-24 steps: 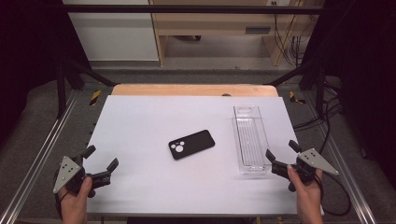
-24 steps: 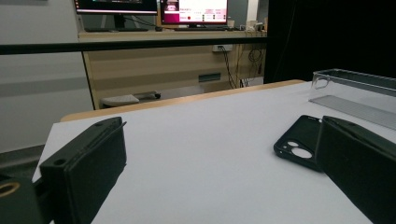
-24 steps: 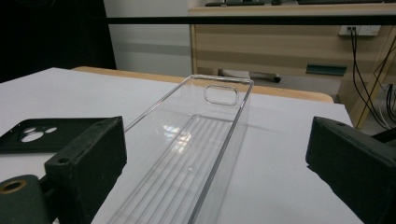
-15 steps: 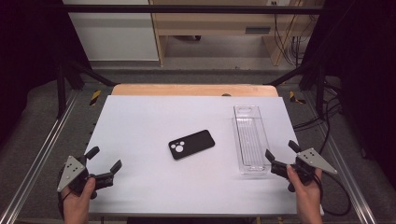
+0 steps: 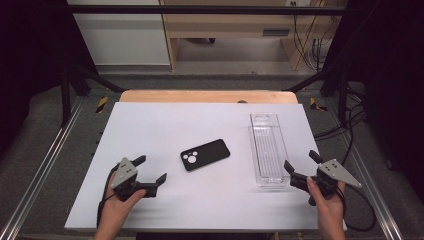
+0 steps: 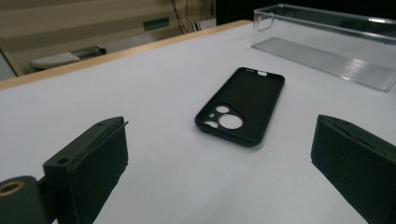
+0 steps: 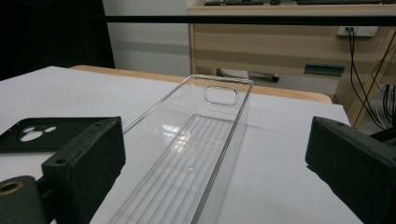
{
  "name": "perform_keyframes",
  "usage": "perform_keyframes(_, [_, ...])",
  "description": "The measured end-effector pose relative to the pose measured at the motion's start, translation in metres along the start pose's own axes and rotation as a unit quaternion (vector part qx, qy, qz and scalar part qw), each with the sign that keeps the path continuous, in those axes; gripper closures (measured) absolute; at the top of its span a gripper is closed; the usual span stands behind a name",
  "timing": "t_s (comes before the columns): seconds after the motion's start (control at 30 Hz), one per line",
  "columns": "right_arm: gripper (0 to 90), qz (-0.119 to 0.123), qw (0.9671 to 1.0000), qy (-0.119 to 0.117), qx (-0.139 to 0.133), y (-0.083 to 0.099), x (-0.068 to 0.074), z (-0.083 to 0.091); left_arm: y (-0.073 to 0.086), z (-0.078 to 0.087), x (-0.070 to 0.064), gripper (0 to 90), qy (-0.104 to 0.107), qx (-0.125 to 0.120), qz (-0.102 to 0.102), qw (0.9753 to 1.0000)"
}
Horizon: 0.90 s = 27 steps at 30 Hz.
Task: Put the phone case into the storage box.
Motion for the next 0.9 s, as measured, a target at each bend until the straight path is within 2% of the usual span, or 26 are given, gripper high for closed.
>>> perform_keyframes(0.03, [5.2,-0.003,1.0,0.0,-0.001,0.0,0.0,0.0,0.003,-0.011,-0.005,4.7,0.007,0.016,0.008,0.9998])
perform_keyframes(0.07, [5.2,-0.004,1.0,-0.001,-0.001,0.0,0.0,0.0,0.003,-0.011,-0.005,5.0,0.007,0.016,0.008,0.9998])
perform_keyframes(0.1, [5.2,-0.004,1.0,-0.001,-0.001,0.001,-0.001,0.0,0.005,-0.022,-0.008,5.3,0.013,0.03,0.012,0.9994])
perform_keyframes(0.13, [5.2,-0.005,1.0,-0.002,-0.001,0.001,-0.001,0.001,0.005,-0.022,-0.008,5.7,0.013,0.03,0.012,0.9994])
perform_keyframes(0.23, [5.2,-0.007,1.0,-0.004,0.001,0.002,-0.002,0.001,0.004,-0.043,-0.016,7.9,0.025,0.058,0.007,0.998])
perform_keyframes(0.4, [5.1,-0.012,0.9999,-0.002,0.001,0.002,-0.004,0.002,0.002,-0.06,-0.021,10.4,0.035,0.076,-0.007,0.9964])
perform_keyframes(0.43, [5.1,-0.013,0.9999,0.0,0.001,0.002,-0.005,0.002,0.002,-0.066,-0.022,10.8,0.037,0.08,0.002,0.9961])
perform_keyframes(0.6, [5.1,-0.016,0.9999,0.003,-0.001,0.001,-0.006,0.004,0.003,-0.076,-0.023,15.8,0.04,0.087,0.003,0.9954])
perform_keyframes(0.73, [5.0,-0.015,0.9999,-0.001,0.0,0.002,-0.003,0.003,0.005,-0.085,-0.023,29.0,0.042,0.096,0.005,0.9945])
perform_keyframes(0.77, [5.0,-0.013,0.9999,-0.002,0.0,0.002,-0.001,0.002,0.005,-0.087,-0.024,36.7,0.042,0.098,0.003,0.9943])
perform_keyframes(0.8, [5.0,-0.013,0.9999,-0.002,0.001,0.002,-0.001,0.002,0.005,-0.088,-0.024,39.5,0.043,0.1,0.002,0.9941])
perform_keyframes(0.9, [5.0,-0.012,0.9999,-0.001,0.001,0.002,0.0,0.002,0.008,-0.092,-0.025,56.7,0.051,0.11,0.009,0.9926])
Point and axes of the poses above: each handheld gripper's, and its own axes: z roughly backward along the jaws, y roughly out of its underside, x roughly to its left, the point moved 8 cm from there along -z, roughly forward along the jaws, and after that the axes turned 15 degrees about -x, right-handed, at the moved point
